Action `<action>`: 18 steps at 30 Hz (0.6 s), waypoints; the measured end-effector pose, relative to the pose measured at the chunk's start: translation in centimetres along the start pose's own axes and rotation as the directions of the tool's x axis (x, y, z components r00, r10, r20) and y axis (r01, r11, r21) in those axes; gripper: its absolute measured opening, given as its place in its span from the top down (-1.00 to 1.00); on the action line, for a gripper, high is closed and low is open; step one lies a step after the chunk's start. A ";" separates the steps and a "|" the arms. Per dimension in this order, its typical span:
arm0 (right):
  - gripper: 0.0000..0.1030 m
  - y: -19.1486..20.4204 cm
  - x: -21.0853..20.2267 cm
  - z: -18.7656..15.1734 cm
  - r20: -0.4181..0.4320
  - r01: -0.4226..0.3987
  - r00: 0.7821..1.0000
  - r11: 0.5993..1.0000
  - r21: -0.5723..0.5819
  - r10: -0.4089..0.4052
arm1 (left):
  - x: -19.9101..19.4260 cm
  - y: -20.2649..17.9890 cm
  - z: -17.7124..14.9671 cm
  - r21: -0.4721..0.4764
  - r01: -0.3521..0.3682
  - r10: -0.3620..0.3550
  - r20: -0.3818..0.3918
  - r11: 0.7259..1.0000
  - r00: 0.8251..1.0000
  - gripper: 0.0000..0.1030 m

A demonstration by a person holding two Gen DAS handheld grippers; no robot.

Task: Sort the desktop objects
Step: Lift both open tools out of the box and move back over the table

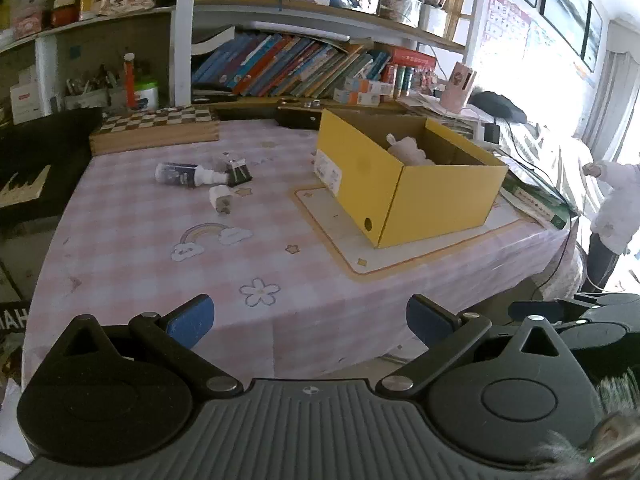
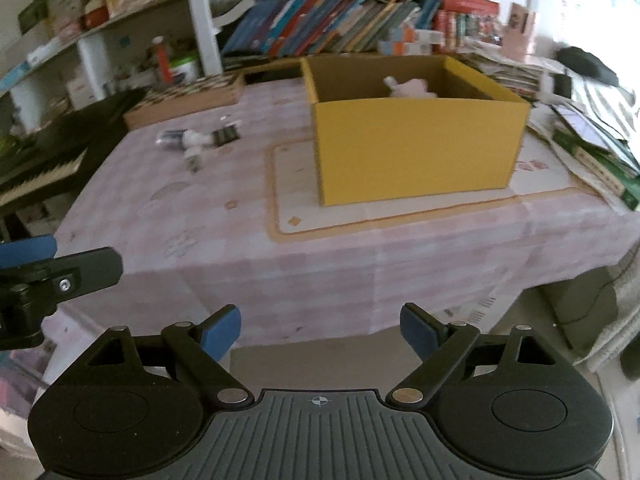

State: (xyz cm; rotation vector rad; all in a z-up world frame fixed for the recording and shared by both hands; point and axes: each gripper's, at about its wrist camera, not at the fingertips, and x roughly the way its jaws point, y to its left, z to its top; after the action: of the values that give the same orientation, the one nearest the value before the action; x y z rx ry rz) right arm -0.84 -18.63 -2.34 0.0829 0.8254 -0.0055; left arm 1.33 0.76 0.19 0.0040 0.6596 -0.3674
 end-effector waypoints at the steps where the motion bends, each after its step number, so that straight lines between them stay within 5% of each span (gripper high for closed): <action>1: -0.77 0.3 0.0 -0.1 -0.002 -0.005 1.000 1.000 -0.008 0.005 | -0.1 0.1 0.0 0.000 -0.003 0.003 -0.001 1.000 1.000 -1.00; 18: -0.79 0.9 -0.9 -1.3 0.006 -0.010 1.000 1.000 0.028 0.010 | 0.8 -0.8 0.7 0.071 0.035 -0.033 -0.038 0.997 0.999 -1.00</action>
State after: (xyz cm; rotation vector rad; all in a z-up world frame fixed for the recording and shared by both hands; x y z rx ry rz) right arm -2.39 -17.64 -2.44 0.1137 0.8195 -0.0077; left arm 2.07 -0.38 0.35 0.0683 0.6827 -0.4247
